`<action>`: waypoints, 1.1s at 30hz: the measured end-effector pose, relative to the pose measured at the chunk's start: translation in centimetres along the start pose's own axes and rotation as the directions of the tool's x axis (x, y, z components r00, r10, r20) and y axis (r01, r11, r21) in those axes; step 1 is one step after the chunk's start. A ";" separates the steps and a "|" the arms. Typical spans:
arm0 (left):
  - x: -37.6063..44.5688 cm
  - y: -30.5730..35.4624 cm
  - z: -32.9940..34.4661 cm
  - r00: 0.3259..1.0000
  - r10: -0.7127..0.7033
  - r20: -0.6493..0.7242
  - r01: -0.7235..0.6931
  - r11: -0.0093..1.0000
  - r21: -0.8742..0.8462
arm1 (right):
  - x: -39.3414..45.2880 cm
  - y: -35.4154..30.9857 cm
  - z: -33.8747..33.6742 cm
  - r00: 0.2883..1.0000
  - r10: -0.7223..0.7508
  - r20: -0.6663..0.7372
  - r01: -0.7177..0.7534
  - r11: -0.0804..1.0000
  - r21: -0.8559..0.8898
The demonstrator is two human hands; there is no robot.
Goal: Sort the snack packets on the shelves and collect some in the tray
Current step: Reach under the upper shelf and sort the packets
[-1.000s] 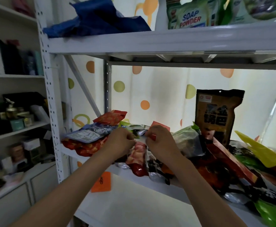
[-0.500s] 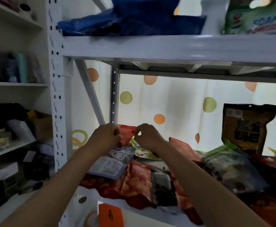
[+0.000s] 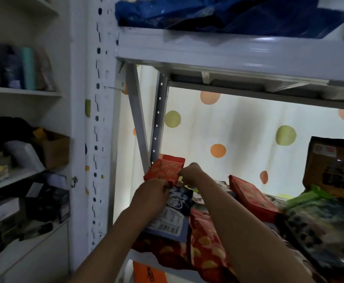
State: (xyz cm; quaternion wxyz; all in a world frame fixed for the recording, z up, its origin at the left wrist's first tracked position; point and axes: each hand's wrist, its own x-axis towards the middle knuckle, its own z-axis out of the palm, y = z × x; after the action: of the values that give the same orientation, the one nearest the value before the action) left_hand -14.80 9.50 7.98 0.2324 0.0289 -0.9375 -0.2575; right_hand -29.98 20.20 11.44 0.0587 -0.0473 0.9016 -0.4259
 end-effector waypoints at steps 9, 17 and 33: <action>-1.1 -0.3 1.4 0.999 0.037 0.039 -0.038 0.998 0.042 | 2.1 -0.8 1.8 0.986 0.090 0.141 -0.089 0.996 -0.012; -1.2 -0.3 1.5 0.998 0.069 0.003 -0.069 0.994 0.086 | 3.5 -1.1 1.3 0.992 -0.010 0.128 -0.028 0.954 0.299; -0.4 0.0 1.4 0.994 0.087 -0.060 -0.079 0.988 0.131 | -6.2 -0.7 -8.0 0.952 -0.253 -0.172 0.305 0.778 0.549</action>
State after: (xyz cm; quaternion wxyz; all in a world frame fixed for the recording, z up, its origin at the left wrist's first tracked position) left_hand -15.06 10.26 6.76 0.2713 0.0130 -0.9443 -0.1856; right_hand -24.96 26.72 17.41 -0.0335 -0.1418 0.7177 -0.6810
